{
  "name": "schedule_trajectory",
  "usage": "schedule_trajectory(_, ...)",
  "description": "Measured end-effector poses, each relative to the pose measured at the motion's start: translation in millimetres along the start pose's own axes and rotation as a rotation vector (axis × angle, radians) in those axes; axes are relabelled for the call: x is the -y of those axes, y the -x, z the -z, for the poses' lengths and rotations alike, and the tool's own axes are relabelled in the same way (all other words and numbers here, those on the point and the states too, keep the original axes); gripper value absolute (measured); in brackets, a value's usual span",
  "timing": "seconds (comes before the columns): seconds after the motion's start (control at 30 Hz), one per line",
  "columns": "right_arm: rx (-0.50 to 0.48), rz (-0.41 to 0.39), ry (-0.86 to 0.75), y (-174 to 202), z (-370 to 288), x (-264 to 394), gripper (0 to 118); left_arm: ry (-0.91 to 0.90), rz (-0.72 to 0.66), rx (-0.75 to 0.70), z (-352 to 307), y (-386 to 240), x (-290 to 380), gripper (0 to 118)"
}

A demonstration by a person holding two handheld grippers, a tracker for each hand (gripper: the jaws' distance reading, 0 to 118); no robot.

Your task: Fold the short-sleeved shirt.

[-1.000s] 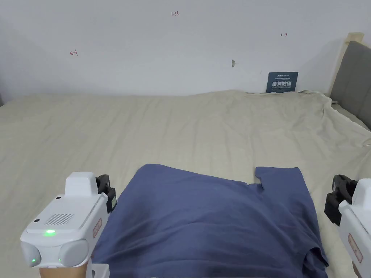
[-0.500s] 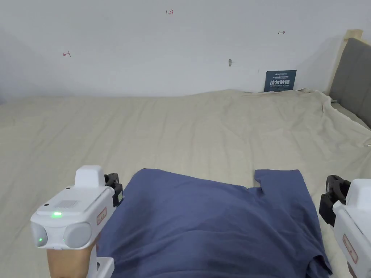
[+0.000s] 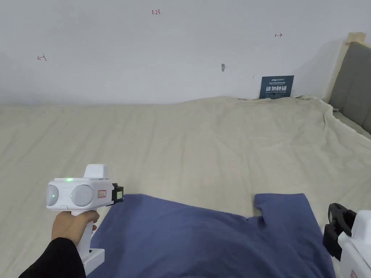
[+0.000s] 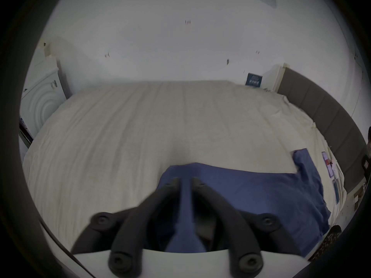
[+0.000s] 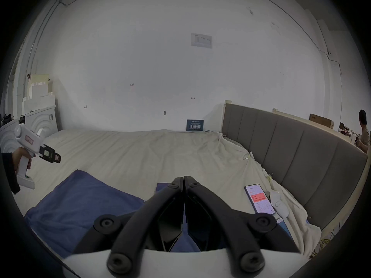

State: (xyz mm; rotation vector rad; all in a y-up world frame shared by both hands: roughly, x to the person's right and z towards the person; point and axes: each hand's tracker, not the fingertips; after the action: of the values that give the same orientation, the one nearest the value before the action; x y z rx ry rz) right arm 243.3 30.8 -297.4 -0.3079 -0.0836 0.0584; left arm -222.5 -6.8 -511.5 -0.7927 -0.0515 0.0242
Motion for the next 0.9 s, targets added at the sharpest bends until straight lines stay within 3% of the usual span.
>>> schedule_trajectory(0.07,0.004,-0.001,0.017,0.0,14.2,3.2,0,0.059,0.001,-0.011,29.4,0.6,-7.0,60)
schedule_trajectory(0.13,0.012,-0.005,0.031,1.2,26.2,7.1,0,0.113,0.009,-0.032,57.0,-0.2,-11.1,88)
schedule_trajectory(0.37,0.025,-0.001,0.076,0.5,53.2,22.8,0,0.233,0.015,-0.088,132.7,-2.1,-10.0,90)
schedule_trajectory(0.5,0.03,-0.006,0.109,-2.1,60.4,30.5,0,0.261,-0.014,-0.052,138.9,-5.3,-2.7,73)
schedule_trajectory(0.53,0.029,-0.009,0.114,-2.6,60.8,31.8,0,0.257,-0.005,-0.072,135.8,-6.8,-3.4,63)
schedule_trajectory(0.57,0.03,-0.012,0.118,-2.7,60.7,32.2,0,0.251,0.012,-0.053,132.0,-7.3,-3.0,50)
schedule_trajectory(0.63,0.028,-0.012,0.124,-3.7,60.8,32.5,0,0.222,0.052,-0.03,123.4,-13.0,-1.3,9)
schedule_trajectory(0.77,0.026,-0.001,0.139,-10.5,66.3,29.5,0,0.209,0.113,-0.047,107.8,-26.4,5.9,3)
schedule_trajectory(0.9,-0.004,0.043,0.236,-27.8,84.0,26.7,0,0.109,0.077,-0.01,68.4,-28.4,5.1,3)
